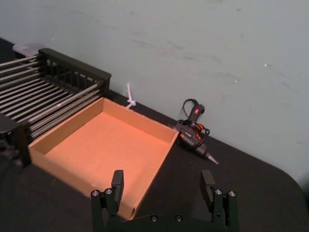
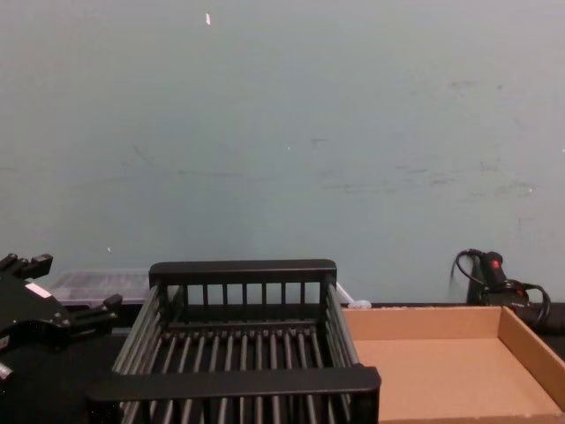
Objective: Pick up the white tape and place it into the black box , Pick up the silver tape and place it into the brown box.
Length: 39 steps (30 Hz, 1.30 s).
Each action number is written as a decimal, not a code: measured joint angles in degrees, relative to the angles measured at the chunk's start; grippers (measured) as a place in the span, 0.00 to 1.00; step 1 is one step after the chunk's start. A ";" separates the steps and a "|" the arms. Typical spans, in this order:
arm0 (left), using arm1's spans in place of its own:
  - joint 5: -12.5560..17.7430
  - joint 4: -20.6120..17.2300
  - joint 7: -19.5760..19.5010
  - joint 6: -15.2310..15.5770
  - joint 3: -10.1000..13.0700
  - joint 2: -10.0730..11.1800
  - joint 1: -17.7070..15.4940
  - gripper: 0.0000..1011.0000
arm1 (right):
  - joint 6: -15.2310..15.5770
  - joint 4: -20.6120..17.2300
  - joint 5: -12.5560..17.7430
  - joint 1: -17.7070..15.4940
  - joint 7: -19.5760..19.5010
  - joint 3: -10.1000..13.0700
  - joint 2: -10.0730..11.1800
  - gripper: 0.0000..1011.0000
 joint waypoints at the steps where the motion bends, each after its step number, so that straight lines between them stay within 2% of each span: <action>1: 0.00 0.00 0.00 0.00 0.00 0.00 0.00 0.99 | 0.17 -0.42 0.20 -0.62 0.20 0.35 0.24 0.99; 6: 0.00 0.00 0.00 0.00 0.00 0.00 0.00 0.99 | 2.37 -2.51 1.72 -4.19 1.70 2.23 1.36 0.99; 14: 0.00 0.00 0.00 0.00 0.00 0.00 0.00 0.99 | 7.13 -3.46 2.80 -5.79 3.60 2.54 1.75 0.99; 30: 0.00 0.00 0.00 0.00 0.00 0.00 0.00 0.99 | 13.17 -0.83 0.55 -2.78 7.14 -1.08 -0.46 0.99; 39: 0.00 0.00 0.00 0.00 0.00 0.00 0.00 0.99 | 15.09 1.39 -0.89 -0.85 8.61 -2.60 -2.05 0.99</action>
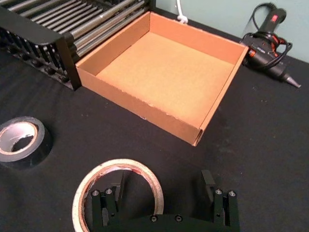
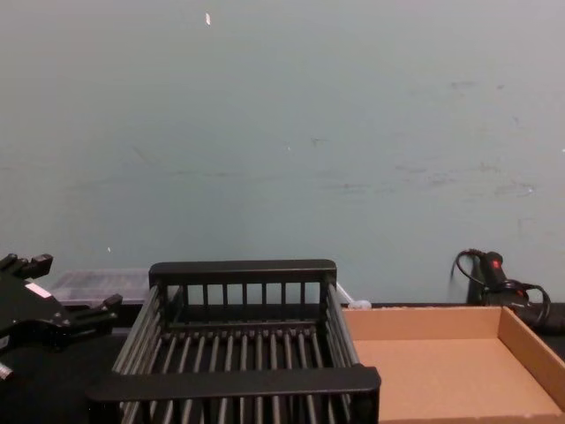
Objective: Pick up the white tape and place it into the black box , Pick up the silver tape and place it into the brown box.
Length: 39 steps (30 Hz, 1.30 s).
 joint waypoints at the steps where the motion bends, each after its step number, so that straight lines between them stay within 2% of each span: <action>1: 0.00 0.00 0.00 0.00 0.00 0.00 0.00 0.99 | 0.12 0.16 -0.14 0.13 0.10 -0.10 -0.11 0.99; 16: 0.00 0.00 0.00 0.00 0.00 0.00 0.00 0.99 | 1.65 3.76 -2.44 2.46 1.42 -1.46 -2.17 0.99; 39: 0.00 0.00 0.00 0.00 0.00 0.00 0.00 0.99 | 2.28 4.80 -4.00 2.91 2.75 -1.49 -3.10 0.99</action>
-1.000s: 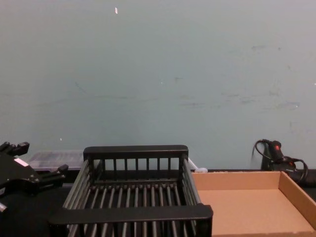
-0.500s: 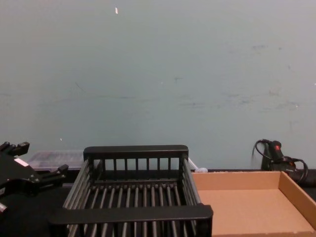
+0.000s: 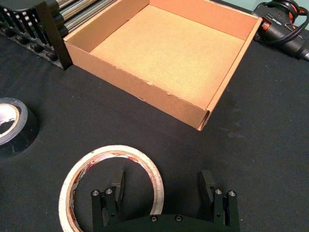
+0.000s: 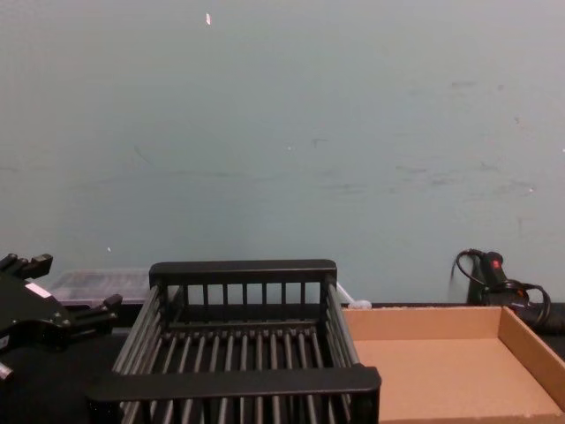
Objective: Pick up the white tape and place it into the black box , Pick up the silver tape and place it into the brown box.
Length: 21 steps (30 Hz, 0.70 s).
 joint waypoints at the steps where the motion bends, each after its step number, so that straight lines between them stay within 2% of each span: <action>1: 0.00 0.00 0.00 0.00 0.00 0.00 0.00 0.99 | 0.03 0.00 -0.02 0.01 0.05 0.00 -0.02 0.99; 21: 0.00 0.00 0.00 0.00 0.00 0.00 0.00 0.99 | 0.57 0.35 -0.14 0.22 0.55 0.03 -0.42 0.99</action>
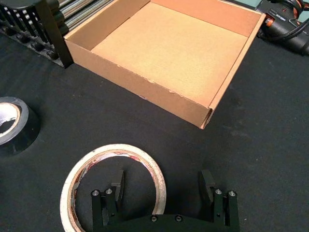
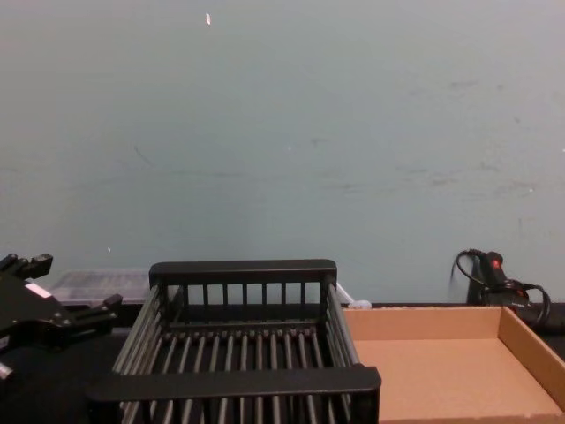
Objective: Pick up the white tape and place it into the black box , Pick up the silver tape and place it into the brown box.
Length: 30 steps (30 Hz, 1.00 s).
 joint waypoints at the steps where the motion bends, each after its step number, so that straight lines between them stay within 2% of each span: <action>1: 0.00 0.00 0.00 0.00 0.00 0.00 0.00 0.99 | 0.00 0.01 0.00 0.00 0.00 0.00 0.00 0.99; 18: 0.00 0.00 0.00 0.00 0.00 0.00 0.00 0.99 | -0.05 0.00 0.01 -0.01 -0.04 0.02 0.02 0.98; 23: 0.00 0.00 0.00 0.00 0.00 0.00 0.00 0.99 | -0.06 0.00 0.01 -0.01 -0.05 0.02 0.02 0.89; 26: 0.00 0.00 0.00 0.00 0.00 0.00 0.00 0.99 | -0.06 -0.01 0.01 -0.01 -0.07 0.02 0.02 0.81; 29: 0.00 0.00 0.00 0.00 0.00 0.00 0.00 0.99 | -0.07 -0.01 0.02 -0.01 -0.07 0.02 0.02 0.68; 30: 0.00 0.00 0.00 0.00 0.00 0.00 0.00 0.99 | -0.07 -0.01 0.03 -0.01 -0.07 0.02 0.02 0.68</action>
